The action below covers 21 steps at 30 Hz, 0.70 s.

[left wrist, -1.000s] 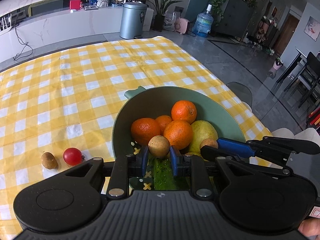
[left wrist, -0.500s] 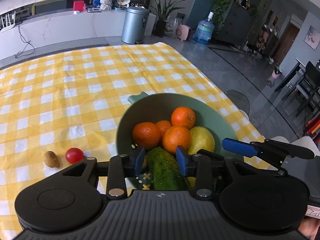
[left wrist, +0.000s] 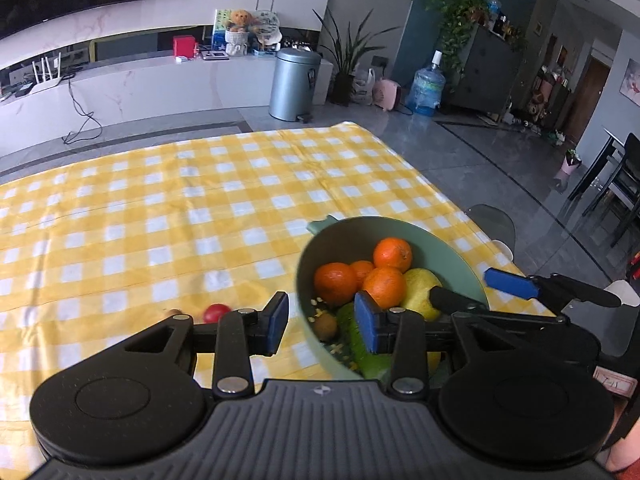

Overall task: Organize fruits
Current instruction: 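Withdraw both grippers from the colander toward the last kiwi and red plum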

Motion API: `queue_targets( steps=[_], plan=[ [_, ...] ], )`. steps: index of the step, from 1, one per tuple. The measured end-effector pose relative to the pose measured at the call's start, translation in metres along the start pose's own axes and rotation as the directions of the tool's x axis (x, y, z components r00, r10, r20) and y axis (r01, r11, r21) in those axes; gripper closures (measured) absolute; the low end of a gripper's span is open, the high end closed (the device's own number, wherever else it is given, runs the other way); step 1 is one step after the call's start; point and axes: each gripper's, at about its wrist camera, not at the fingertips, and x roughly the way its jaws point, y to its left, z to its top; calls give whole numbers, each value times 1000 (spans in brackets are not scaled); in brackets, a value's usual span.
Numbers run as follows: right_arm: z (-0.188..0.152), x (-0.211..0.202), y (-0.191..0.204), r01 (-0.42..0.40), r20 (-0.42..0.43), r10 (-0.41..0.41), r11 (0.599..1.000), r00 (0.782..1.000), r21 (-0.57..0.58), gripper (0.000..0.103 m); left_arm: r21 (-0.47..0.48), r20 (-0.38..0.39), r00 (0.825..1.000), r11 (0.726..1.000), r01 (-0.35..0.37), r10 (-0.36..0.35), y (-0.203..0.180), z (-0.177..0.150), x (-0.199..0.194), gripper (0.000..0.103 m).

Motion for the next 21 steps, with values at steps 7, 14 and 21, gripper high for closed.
queue_targets(
  steps=[7, 14, 21],
  plan=[
    [-3, -30, 8, 8, 115, -17, 997, 993, 80, 32, -32, 35, 999, 999, -21, 23, 22, -3, -27, 58],
    [-4, -55, 55, -73, 179, 65, 997, 982, 40, 32, -102, 50, 998, 994, -43, 48, 53, -13, -41, 58],
    [-5, -59, 114, -171, 154, 184, 981, 971, -95, 32, -191, 92, 996, 981, 13, 5, 84, -19, -55, 58]
  ],
)
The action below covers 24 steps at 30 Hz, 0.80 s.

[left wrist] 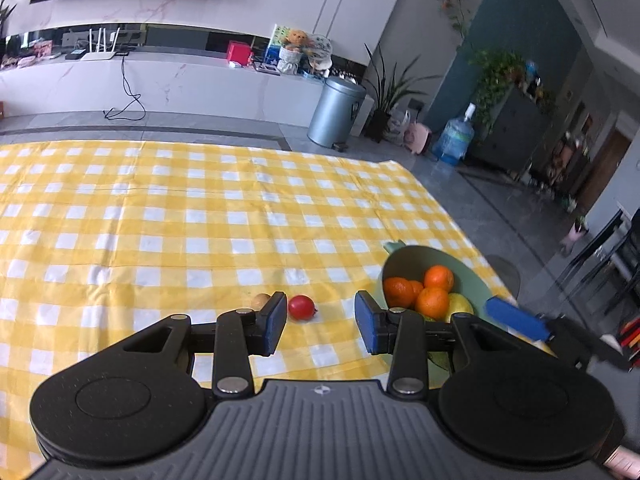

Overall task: Organize fruits
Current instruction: 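Withdraw both grippers from the colander toward the last kiwi and red plum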

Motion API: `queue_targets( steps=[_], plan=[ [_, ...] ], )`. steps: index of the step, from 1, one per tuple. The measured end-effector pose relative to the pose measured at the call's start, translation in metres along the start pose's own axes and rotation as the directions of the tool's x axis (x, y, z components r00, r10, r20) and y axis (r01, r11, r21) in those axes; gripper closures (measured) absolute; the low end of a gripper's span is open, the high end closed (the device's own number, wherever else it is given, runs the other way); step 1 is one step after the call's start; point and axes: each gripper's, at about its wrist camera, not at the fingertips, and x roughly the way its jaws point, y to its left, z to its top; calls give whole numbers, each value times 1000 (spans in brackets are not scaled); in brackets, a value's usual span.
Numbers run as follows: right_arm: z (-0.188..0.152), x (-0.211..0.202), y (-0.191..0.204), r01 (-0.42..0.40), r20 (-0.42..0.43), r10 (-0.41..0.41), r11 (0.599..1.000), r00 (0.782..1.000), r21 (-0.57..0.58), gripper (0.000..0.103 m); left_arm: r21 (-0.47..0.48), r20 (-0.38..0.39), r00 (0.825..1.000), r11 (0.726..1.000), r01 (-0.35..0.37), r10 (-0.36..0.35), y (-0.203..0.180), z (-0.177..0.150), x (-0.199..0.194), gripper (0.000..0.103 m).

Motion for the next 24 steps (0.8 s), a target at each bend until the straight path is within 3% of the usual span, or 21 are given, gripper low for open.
queue_targets(
  steps=[7, 16, 24],
  plan=[
    [-10, 20, 39, -6, -49, 2, 997, 999, -83, 31, -97, 11, 999, 994, 41, -40, 33, -5, 9, 58],
    [-28, 53, 59, -10, -131, -6, 992, 991, -124, 32, -137, -14, 999, 990, 43, -46, 58, -15, 32, 58],
    [-42, 82, 67, -18, -179, -11, 988, 984, -155, 52, -173, -31, 998, 984, 51, -57, 79, -23, 50, 58]
  ],
)
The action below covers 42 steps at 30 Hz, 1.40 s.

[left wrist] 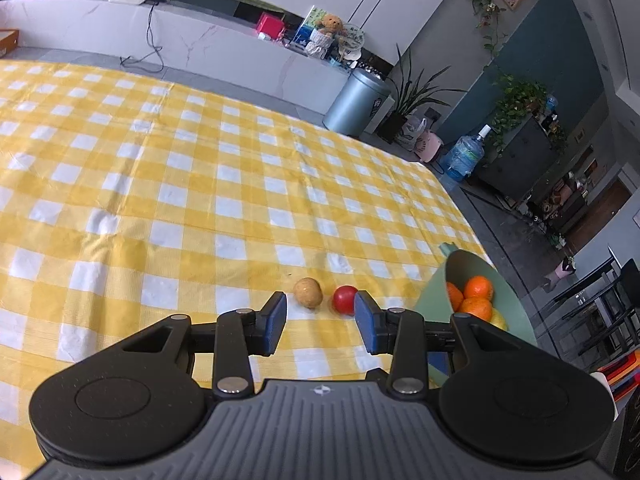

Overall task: Organize fruits
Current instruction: 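Grasp the last kiwi with the left gripper while the right gripper grasps the red plum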

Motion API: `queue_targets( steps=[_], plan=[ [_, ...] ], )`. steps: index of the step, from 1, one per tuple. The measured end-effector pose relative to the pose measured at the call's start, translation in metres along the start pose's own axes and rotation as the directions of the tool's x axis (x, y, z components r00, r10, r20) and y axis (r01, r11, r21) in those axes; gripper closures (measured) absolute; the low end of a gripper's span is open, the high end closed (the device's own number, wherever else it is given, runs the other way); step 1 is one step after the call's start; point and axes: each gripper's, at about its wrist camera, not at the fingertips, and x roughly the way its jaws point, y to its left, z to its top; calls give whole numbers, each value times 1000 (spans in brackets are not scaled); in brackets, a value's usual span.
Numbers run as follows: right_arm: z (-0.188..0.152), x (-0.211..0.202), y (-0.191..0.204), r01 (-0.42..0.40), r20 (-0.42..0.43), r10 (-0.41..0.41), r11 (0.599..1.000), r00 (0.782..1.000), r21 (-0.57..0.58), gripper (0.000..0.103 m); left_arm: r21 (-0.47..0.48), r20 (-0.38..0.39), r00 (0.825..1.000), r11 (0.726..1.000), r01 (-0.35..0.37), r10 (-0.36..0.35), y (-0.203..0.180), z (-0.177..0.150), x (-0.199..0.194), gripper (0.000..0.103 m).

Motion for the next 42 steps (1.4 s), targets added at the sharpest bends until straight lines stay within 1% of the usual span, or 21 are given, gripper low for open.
queue_targets(
  steps=[5, 7, 8, 10, 13, 18, 20, 21, 24, 26, 32, 36, 42],
  plan=[
    [-2, 18, 4, 3, -18, -3, 1000, 1000, -29, 54, -12, -30, 1000, 1000, 5, -6, 5, 0, 16, 60],
    [-1, 26, 3, 13, -22, -14, 999, 1000, -44, 58, -10, -41, 999, 1000, 17, -18, 4, 0, 24, 62],
    [-1, 31, 4, 22, -24, -23, 998, 999, -55, 63, -6, -49, 999, 1000, 21, -21, 3, 1, 27, 63],
    [0, 39, 4, 45, -25, -47, 996, 999, -80, 67, 22, -75, 997, 1000, 22, -21, -2, 1, 37, 65],
    [2, 50, 3, 81, -21, -83, 992, 996, -99, 68, 77, -99, 995, 997, -3, 11, -9, 4, 50, 65],
    [3, 66, 2, 121, -11, -123, 983, 992, -141, 68, 99, -127, 992, 995, 9, 3, -14, 5, 70, 66],
    [3, 73, 0, 127, -10, -130, 980, 991, -152, 69, 107, -131, 991, 994, 4, 10, -14, 4, 76, 67],
    [2, 76, 1, 119, -3, -121, 982, 993, -149, 72, 108, -131, 991, 994, 1, 13, -13, 4, 80, 67],
    [0, 86, -1, 124, -10, -127, 978, 992, -168, 77, 108, -133, 991, 994, -9, 23, -10, 4, 85, 67],
    [-1, 90, -1, 119, -15, -123, 979, 992, -168, 77, 108, -131, 991, 994, -17, 31, -8, 3, 88, 69],
    [-3, 96, -1, 119, -14, -123, 976, 992, -180, 77, 103, -123, 992, 994, -25, 38, -6, 4, 92, 69],
    [-6, 98, 0, 125, -9, -129, 975, 992, -185, 77, 123, -121, 991, 991, -45, 60, -6, 3, 95, 75],
    [-8, 100, 2, 136, 1, -138, 972, 990, -191, 77, 109, -110, 993, 993, -41, 53, -5, 3, 94, 77]
  ],
)
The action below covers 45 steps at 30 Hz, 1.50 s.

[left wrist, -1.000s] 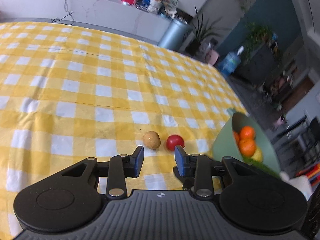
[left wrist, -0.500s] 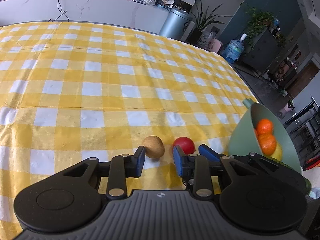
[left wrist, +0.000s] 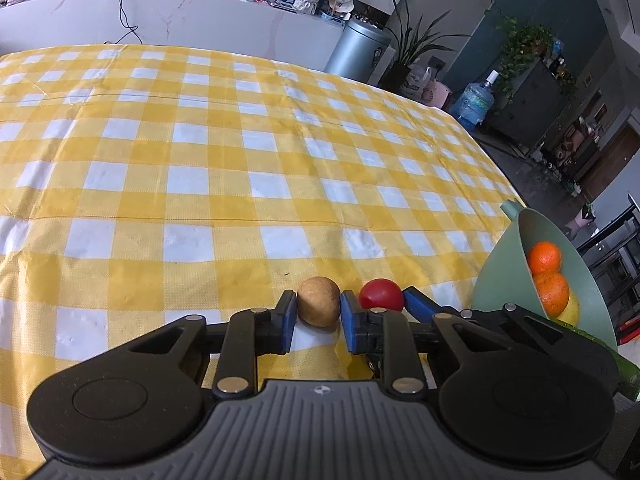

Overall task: Organize fruits
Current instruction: 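Grasp the last kiwi with the left gripper while the right gripper grasps the red plum, then carry the kiwi with the left gripper while the right gripper carries the plum over the colander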

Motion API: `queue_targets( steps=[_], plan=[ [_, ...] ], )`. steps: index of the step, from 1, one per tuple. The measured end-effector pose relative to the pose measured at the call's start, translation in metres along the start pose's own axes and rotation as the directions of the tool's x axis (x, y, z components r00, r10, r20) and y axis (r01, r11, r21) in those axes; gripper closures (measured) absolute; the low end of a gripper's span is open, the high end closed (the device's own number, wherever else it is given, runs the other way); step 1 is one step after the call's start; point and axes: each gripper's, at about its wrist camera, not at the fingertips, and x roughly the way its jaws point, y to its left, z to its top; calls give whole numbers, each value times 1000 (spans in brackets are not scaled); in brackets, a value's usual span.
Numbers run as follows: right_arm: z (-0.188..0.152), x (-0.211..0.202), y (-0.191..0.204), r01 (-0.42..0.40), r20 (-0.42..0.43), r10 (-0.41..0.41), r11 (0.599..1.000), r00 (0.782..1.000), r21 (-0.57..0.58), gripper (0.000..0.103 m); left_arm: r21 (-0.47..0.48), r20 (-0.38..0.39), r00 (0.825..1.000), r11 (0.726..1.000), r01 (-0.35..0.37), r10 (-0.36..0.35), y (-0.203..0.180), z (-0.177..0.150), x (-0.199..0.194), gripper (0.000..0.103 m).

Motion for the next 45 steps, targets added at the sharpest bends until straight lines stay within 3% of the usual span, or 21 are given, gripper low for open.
queue_targets(
  steps=[12, 28, 45],
  plan=[
    [-1, -5, -3, -8, 32, 8, 1000, 999, 6, 79, -57, 69, 997, 998, -41, 45, 10, 3, -27, 77],
    [10, -79, -11, -106, 157, 95, 992, 983, 61, 79, -50, 163, 985, 997, -53, 61, -23, -6, -86, 77],
    [0, -161, -91, -134, 193, 88, 961, 977, 242, 79, 102, 241, 970, 994, -51, 25, -101, -13, -126, 77]
  ],
)
